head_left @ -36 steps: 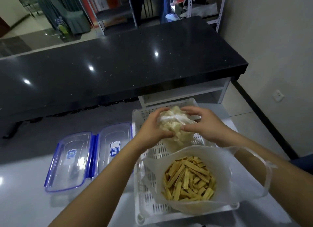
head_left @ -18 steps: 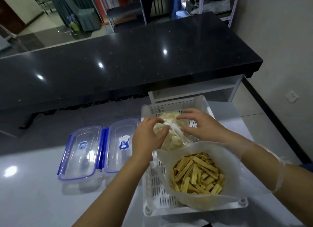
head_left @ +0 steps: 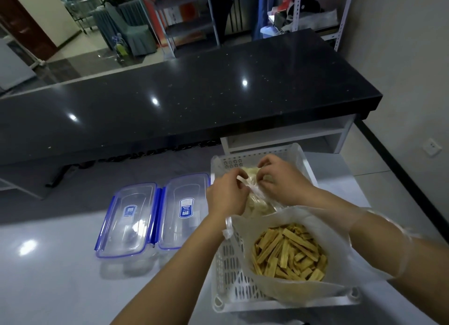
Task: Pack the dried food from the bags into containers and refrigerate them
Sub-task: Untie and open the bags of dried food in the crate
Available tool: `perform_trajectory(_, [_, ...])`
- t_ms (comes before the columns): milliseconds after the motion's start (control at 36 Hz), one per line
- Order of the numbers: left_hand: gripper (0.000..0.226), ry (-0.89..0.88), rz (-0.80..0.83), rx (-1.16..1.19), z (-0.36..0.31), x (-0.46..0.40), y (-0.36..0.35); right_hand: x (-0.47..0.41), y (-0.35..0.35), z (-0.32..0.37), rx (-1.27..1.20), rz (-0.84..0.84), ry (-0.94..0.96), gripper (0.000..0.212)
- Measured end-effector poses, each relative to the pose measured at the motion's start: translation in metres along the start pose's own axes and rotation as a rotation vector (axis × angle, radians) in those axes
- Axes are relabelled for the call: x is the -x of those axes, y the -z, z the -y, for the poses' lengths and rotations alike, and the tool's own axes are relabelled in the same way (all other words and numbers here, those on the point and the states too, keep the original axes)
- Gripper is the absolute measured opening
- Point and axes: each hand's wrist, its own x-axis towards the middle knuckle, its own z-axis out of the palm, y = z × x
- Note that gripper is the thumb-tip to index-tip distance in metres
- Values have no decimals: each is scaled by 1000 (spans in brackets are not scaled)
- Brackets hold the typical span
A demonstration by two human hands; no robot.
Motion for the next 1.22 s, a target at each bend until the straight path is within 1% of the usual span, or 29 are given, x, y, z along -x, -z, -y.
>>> perform_trajectory(111, [23, -7, -27, 112, 9, 3, 5, 1, 5, -8, -36, 21, 9, 12])
perform_trajectory(167, [26, -29, -33, 137, 10, 5, 7, 2, 7, -10, -53, 40, 28, 9])
perform_trajectory(222, [24, -49, -35, 154, 8, 8, 8, 0, 4, -8, -25, 90, 50, 21])
perform_trajectory(250, [23, -57, -37, 169, 7, 10, 7, -1, 1, -6, 2, 111, 50, 23])
perform_trajectory(306, [23, -74, -37, 182, 6, 13, 6, -4, -6, 0, 51, 108, 48, 19])
perform_trajectory(361, [22, -78, -33, 186, 7, 14, 6, -6, -11, 3, 46, 58, 56, 13])
perform_trajectory(472, [17, -99, -42, 176, 11, 14, 14, -5, -8, 4, -69, -17, 90, 5])
perform_trajectory(556, [13, -142, -83, 116, 14, 13, 23, -2, 7, 1, -106, -99, 94, 8])
perform_trajectory(611, [16, -180, -155, 53, 21, 12, 29, 2, 20, -2, -119, -169, 92, 9])
perform_trajectory(667, [22, -191, -221, 19, 31, 12, 35, 8, 32, -9, -153, -257, 73, 2])
perform_trajectory(722, [26, -176, -229, -2, 41, 12, 39, 16, 37, -21, -165, -302, 46, 6])
perform_trajectory(750, [27, -164, -191, -41, 44, 12, 39, 20, 38, -26, -164, -279, 19, 8])
perform_trajectory(806, [28, -138, -77, -133, 48, 14, 34, 26, 34, -33, -137, -136, -63, 8])
perform_trajectory(861, [28, -129, -4, -105, 49, 17, 27, 30, 27, -38, -83, -5, -109, 7])
perform_trajectory(917, [28, -133, -14, -12, 47, 18, 23, 32, 25, -39, -70, -2, -82, 13])
perform_trajectory(972, [31, -146, -31, 78, 43, 18, 23, 31, 29, -35, -106, -26, -43, 26])
perform_trajectory(1028, [35, -189, -15, 137, 36, 17, 26, 30, 33, -28, -158, 17, -19, 33])
perform_trajectory(1056, [37, -217, -1, 149, 32, 17, 27, 29, 33, -23, -174, 56, -8, 33])
perform_trajectory(1111, [41, -263, 50, 105, 24, 14, 29, 26, 31, -13, -154, 121, 21, 25])
perform_trajectory(1167, [44, -256, 130, -2, 14, 10, 29, 21, 27, -6, -64, 137, 49, 12])
perform_trajectory(1222, [40, -226, 191, -33, 4, 7, 30, 18, 24, 1, -2, 133, 56, 6])
